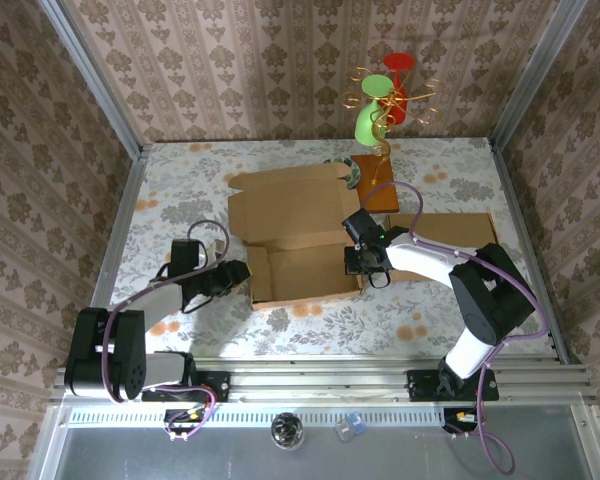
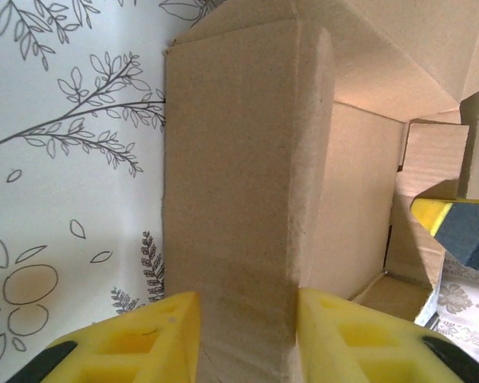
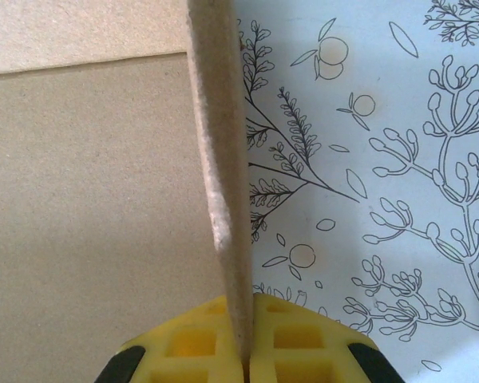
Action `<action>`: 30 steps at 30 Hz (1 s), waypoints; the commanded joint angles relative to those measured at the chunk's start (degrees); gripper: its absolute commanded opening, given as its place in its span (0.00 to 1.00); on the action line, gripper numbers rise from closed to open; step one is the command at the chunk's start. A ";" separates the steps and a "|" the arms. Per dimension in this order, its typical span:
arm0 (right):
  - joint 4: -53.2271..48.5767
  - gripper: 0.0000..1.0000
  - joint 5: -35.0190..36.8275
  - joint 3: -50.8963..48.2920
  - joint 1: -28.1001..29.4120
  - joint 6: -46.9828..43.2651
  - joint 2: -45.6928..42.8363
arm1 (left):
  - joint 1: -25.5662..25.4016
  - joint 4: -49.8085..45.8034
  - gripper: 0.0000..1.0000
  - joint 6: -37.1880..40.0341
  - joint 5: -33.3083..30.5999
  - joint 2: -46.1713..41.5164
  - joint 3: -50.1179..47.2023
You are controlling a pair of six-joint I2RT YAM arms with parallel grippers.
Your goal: Fold the paper box
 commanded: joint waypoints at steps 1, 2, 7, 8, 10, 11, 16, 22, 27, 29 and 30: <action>0.20 0.00 0.65 0.61 0.49 1.25 1.76 | -0.51 -2.67 0.38 1.76 0.08 0.93 -0.19; 0.10 0.00 0.65 0.62 0.48 1.28 1.77 | -0.52 -1.82 0.38 1.41 0.57 1.31 -0.28; 0.08 0.00 0.55 0.45 0.48 1.60 1.73 | -0.52 2.01 0.41 -0.23 2.50 1.10 -0.49; 0.22 0.00 0.55 0.45 0.48 1.64 1.68 | -0.52 1.89 0.41 0.04 2.72 1.10 -0.29; 0.15 0.00 0.48 0.53 0.53 1.61 1.69 | -0.38 2.41 0.41 -0.01 3.17 0.96 -0.46; 0.14 0.00 0.54 0.67 0.56 1.67 1.69 | -0.39 2.95 0.41 -0.20 3.34 0.64 -0.71; 0.09 0.00 0.43 0.77 0.58 1.60 1.73 | 0.00 1.11 0.35 0.41 3.55 1.43 -0.79; 0.23 0.00 0.37 1.00 0.64 1.78 1.97 | -0.25 -0.03 0.33 1.45 2.77 2.89 -1.18; 0.00 0.00 0.56 1.18 0.75 1.86 2.01 | -1.17 -9.04 0.32 6.17 -1.27 3.53 0.52; -0.05 0.00 0.60 1.07 0.77 1.86 1.79 | -1.68 -13.32 0.32 8.32 -3.71 3.13 1.72; -0.01 0.00 0.72 1.10 0.75 1.86 1.77 | -1.98 -14.95 0.31 9.11 -5.41 3.13 2.32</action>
